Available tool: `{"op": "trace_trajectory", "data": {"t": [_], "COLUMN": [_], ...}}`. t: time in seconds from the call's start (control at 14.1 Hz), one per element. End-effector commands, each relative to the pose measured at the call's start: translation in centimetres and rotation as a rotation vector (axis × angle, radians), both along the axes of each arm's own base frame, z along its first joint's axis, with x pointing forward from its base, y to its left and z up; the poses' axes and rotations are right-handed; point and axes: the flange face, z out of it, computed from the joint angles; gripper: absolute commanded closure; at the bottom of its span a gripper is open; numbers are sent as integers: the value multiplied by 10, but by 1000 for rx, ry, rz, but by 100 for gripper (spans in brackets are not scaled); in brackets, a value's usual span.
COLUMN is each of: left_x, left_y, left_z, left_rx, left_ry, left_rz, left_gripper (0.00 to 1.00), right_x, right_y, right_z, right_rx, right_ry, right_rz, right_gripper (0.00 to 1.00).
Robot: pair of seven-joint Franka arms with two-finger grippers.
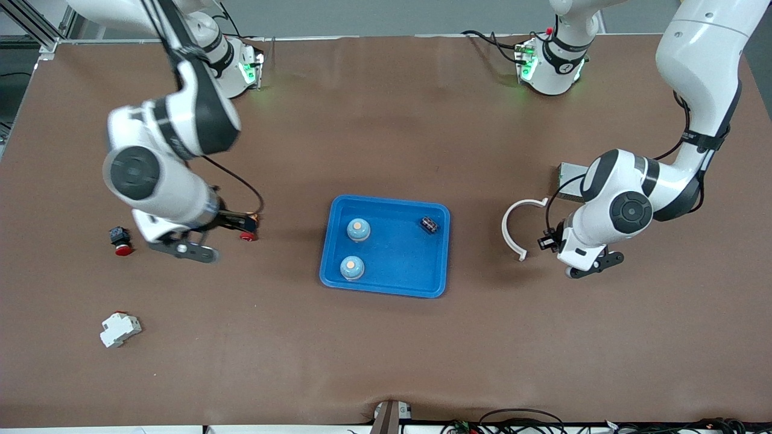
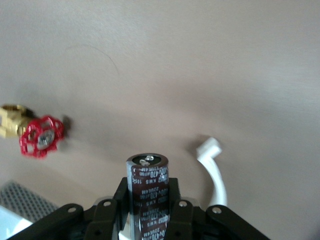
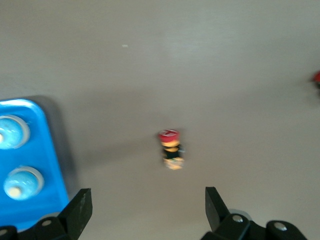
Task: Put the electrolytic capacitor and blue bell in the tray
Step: 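Withdraw the right gripper to rest while the left gripper lifts the capacitor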
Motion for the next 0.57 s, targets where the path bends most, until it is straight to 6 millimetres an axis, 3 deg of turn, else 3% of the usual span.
{"op": "trace_trajectory", "data": {"t": [0.0,0.21,0.49], "left_x": [7,15,23], "left_y": [-32,-74,-120], "left_z": [35,61,72], "left_rx": [-21,-43,-81], "left_ry": [-5,-37,-53], "left_rz": [81,158,240], "left_gripper": [100,100,100], "right_x": [-24,-47,-73], "right_y": [-50,-100,-158], "right_z": [53,105,158], "right_rx": [29,54,70], "right_ry": [-6,-21,-68], "right_rz": [118,206,285], "right_gripper": [0,0,0]}}
